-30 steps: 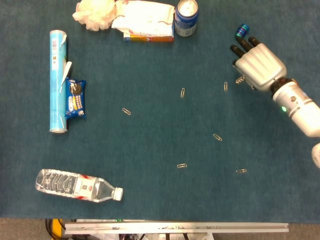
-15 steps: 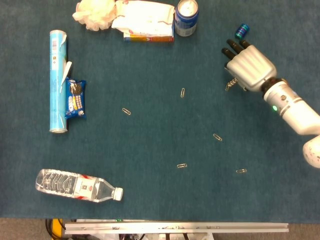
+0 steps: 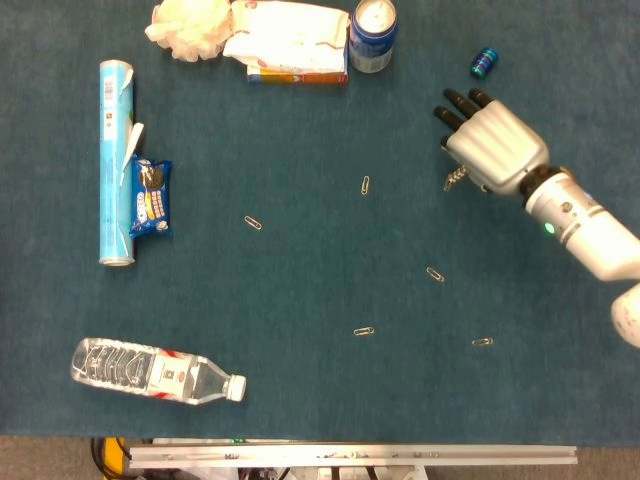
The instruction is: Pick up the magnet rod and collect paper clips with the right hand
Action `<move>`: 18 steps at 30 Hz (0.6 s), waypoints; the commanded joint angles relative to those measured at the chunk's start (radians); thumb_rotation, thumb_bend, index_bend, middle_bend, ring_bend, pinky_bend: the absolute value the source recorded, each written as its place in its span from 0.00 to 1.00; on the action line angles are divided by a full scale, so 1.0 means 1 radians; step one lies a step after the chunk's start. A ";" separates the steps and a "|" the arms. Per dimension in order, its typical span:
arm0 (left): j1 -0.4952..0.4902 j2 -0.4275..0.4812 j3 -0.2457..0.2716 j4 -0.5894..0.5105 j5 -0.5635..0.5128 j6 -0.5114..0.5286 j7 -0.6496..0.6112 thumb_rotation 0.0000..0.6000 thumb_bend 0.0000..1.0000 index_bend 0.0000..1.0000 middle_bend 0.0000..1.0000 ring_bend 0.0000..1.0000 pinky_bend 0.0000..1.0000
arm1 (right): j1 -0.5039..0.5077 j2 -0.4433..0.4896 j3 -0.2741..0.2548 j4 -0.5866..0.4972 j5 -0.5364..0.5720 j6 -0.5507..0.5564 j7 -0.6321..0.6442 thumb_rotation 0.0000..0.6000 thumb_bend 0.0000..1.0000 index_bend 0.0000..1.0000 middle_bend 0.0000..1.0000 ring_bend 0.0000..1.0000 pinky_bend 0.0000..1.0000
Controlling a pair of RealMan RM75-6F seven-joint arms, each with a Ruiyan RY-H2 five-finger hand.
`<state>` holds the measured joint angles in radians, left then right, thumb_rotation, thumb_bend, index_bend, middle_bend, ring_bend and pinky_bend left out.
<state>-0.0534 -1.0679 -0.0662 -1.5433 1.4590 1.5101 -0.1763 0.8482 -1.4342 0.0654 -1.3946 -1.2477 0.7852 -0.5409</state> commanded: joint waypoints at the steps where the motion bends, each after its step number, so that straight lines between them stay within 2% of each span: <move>1: -0.001 -0.001 -0.001 -0.001 -0.003 -0.002 0.002 1.00 0.30 0.48 0.44 0.42 0.66 | -0.013 0.032 -0.018 -0.056 -0.036 0.029 -0.004 1.00 0.27 0.57 0.19 0.07 0.19; 8: -0.005 -0.002 -0.002 0.000 -0.006 -0.012 0.013 1.00 0.30 0.49 0.44 0.42 0.66 | -0.026 0.062 -0.044 -0.139 -0.093 0.063 -0.022 1.00 0.27 0.58 0.19 0.07 0.19; 18: 0.002 0.003 -0.005 0.001 -0.007 0.000 -0.004 1.00 0.30 0.49 0.44 0.42 0.66 | -0.040 0.072 -0.055 -0.166 -0.088 0.077 -0.073 1.00 0.27 0.60 0.19 0.07 0.19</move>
<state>-0.0516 -1.0656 -0.0705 -1.5423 1.4525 1.5101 -0.1796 0.8085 -1.3624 0.0109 -1.5604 -1.3357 0.8624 -0.6140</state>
